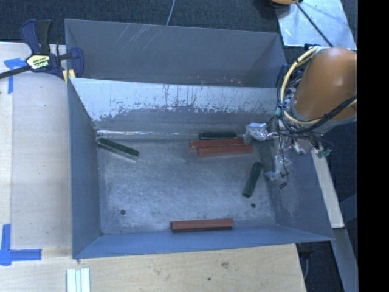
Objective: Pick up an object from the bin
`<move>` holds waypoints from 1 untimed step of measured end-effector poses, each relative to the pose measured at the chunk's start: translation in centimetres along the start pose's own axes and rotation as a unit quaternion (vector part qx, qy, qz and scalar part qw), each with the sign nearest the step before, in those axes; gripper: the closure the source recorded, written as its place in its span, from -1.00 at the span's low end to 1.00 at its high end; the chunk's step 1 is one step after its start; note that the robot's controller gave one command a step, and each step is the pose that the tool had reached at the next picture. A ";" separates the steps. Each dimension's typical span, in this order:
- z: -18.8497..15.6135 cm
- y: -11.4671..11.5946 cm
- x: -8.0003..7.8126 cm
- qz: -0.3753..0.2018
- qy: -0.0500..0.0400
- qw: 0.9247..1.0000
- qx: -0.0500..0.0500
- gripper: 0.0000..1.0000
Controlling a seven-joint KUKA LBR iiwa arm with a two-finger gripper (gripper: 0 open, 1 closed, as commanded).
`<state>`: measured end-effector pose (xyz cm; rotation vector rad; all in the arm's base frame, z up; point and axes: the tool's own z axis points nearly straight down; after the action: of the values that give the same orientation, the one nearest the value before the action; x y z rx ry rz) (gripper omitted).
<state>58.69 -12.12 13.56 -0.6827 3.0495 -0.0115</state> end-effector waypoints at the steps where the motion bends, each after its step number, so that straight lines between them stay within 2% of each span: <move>1: 6.7 0.7 4.1 -0.097 0.008 0.995 -0.007 -1.00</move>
Offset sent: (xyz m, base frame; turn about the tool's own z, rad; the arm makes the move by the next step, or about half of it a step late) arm -0.0150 -0.0019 -0.0614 -0.4106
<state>54.85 -13.24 6.80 -0.9828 2.9868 0.0028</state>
